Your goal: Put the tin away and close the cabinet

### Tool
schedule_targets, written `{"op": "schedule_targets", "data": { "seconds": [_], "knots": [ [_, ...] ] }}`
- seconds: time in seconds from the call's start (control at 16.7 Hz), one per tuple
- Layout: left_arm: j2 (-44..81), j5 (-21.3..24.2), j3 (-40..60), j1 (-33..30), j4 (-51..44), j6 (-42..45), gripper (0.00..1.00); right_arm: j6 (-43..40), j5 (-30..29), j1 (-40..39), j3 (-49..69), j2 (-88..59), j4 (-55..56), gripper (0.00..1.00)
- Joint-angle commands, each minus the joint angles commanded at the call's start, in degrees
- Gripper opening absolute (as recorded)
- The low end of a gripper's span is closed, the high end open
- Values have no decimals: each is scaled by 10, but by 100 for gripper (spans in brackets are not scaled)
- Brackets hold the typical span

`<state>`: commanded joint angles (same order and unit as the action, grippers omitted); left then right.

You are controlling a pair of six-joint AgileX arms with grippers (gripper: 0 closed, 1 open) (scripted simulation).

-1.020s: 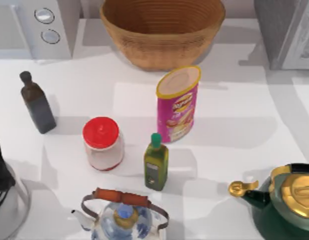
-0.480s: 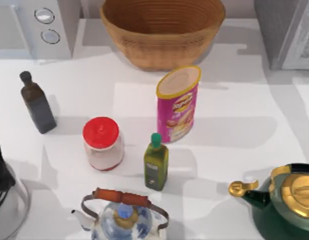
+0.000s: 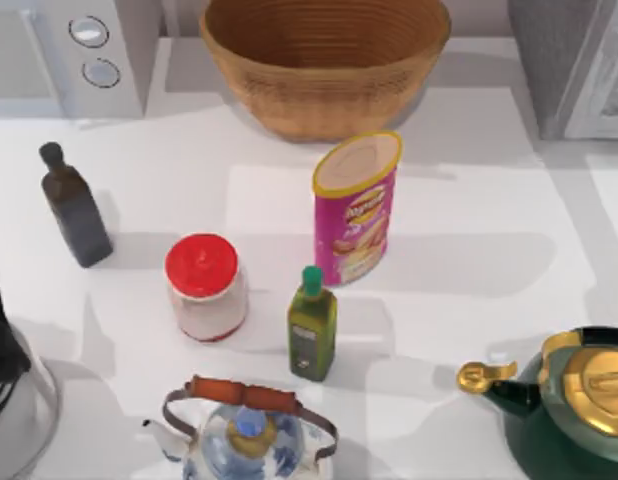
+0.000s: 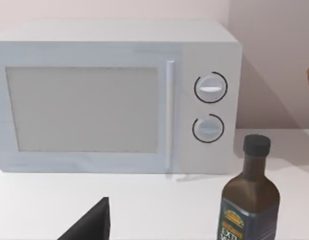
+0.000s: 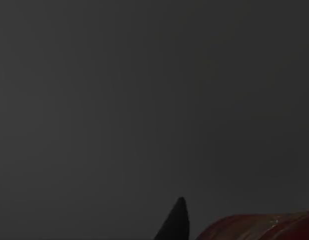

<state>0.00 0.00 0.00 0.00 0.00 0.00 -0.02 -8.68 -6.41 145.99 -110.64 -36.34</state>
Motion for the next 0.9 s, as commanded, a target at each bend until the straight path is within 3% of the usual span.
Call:
{"op": "schedule_targets", "data": {
  "seconds": [0.24,0.6,0.9],
  "knots": [
    [0,0,0,0,0,0,100,8,13,7,103,-75,-22,0],
    [0,0,0,0,0,0,100,11,15,9,118,-88,-26,0],
    [0,0,0,0,0,0,100,11,15,9,118,-88,-26,38]
  ]
}}
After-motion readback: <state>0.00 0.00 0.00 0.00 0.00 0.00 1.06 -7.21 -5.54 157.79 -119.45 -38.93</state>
